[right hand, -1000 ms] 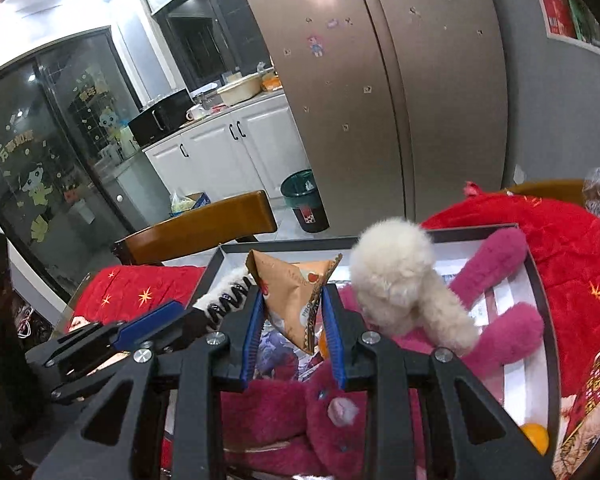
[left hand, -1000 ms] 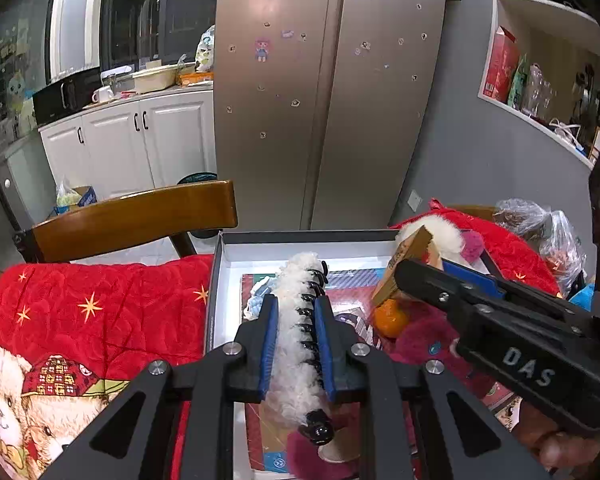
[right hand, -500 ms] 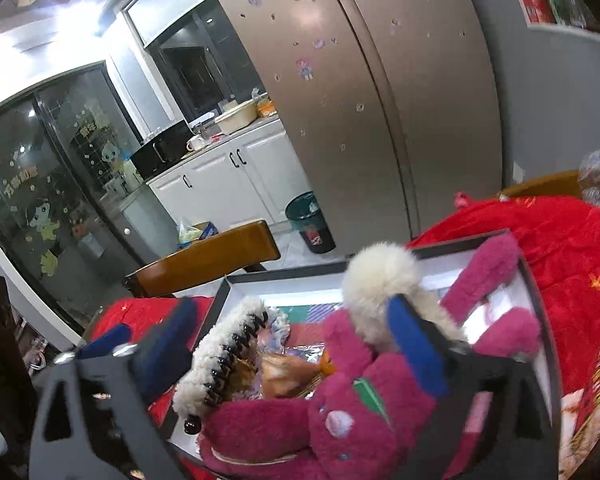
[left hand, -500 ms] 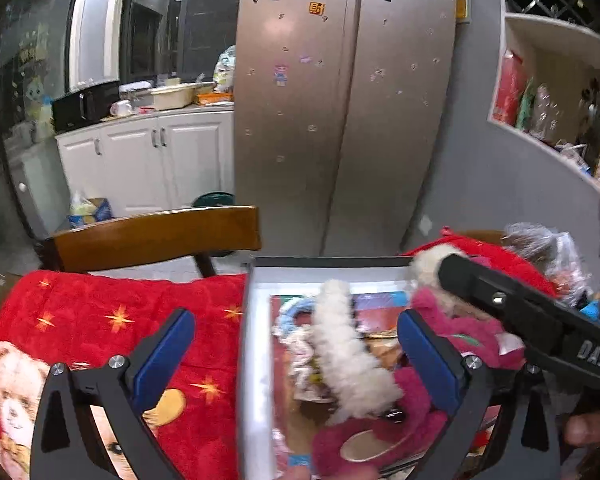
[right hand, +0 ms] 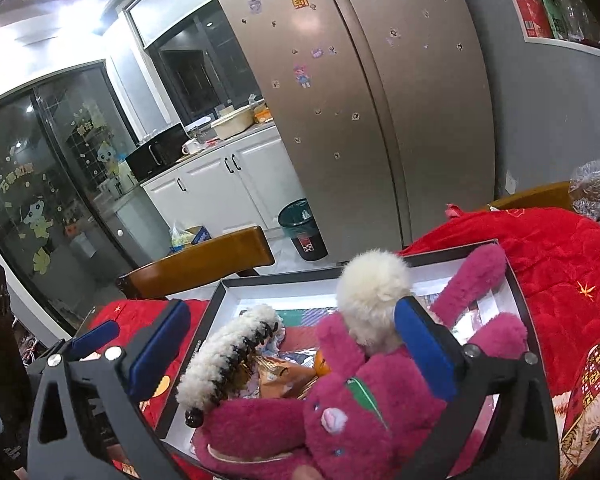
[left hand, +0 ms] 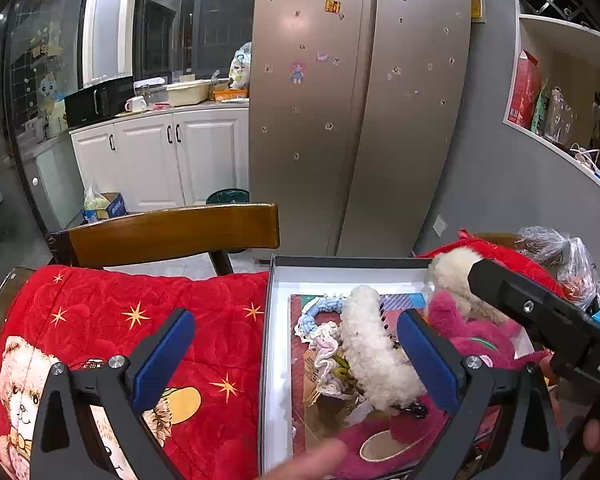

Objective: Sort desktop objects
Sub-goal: 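Open the left tool to drop the strip while the right tool releases the packet into the box, then move both open tools back over the bedspread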

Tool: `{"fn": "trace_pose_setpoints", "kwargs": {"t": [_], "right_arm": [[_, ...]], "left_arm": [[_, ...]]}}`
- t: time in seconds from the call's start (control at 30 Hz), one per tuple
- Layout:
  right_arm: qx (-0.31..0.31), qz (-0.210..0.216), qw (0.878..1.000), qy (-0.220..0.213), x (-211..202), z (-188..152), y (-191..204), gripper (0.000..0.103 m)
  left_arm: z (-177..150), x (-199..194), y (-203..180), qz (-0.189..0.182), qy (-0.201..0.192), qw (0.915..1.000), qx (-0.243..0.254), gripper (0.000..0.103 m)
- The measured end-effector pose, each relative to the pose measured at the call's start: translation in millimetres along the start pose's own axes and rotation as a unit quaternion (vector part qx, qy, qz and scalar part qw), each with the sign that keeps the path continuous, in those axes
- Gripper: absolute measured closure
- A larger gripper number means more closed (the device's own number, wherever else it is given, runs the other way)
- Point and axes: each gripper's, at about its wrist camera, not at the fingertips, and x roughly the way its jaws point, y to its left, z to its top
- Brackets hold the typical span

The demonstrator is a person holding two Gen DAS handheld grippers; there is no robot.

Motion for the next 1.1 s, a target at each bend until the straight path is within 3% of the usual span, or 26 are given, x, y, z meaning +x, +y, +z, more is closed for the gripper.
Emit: {"fn": "trace_pose_setpoints", "kwargs": {"t": [0.3, 0.47, 0.6, 0.83, 1.1], "right_arm": [[-0.058, -0.031, 0.997, -0.045, -33.9, -1.5, 18.3, 0.0], [-0.066, -0.016, 0.996, -0.062, -81.0, -5.2, 41.9, 0.0], [-0.08, -0.024, 0.994, -0.074, -134.5, -15.8, 71.0, 0.0], [-0.135, -0.058, 0.981, -0.126, -239.0, -57.8, 118.9, 0.0], [-0.155, -0.035, 0.977, -0.141, -312.7, -124.6, 135.1, 0.0]], "left_arm": [[2.8, -31.3, -15.0, -0.001, -0.038, 0.9991, 0.019, 0.0], [-6.2, -95.0, -16.8, 0.002, -0.082, 0.9964, 0.021, 0.0], [-26.9, -154.7, -13.3, -0.021, -0.106, 0.9941, 0.009, 0.0], [-61.8, -243.8, -17.8, -0.035, -0.131, 0.9907, 0.014, 0.0], [-123.5, -302.9, -27.2, -0.026, -0.149, 0.9882, 0.025, 0.0]]}}
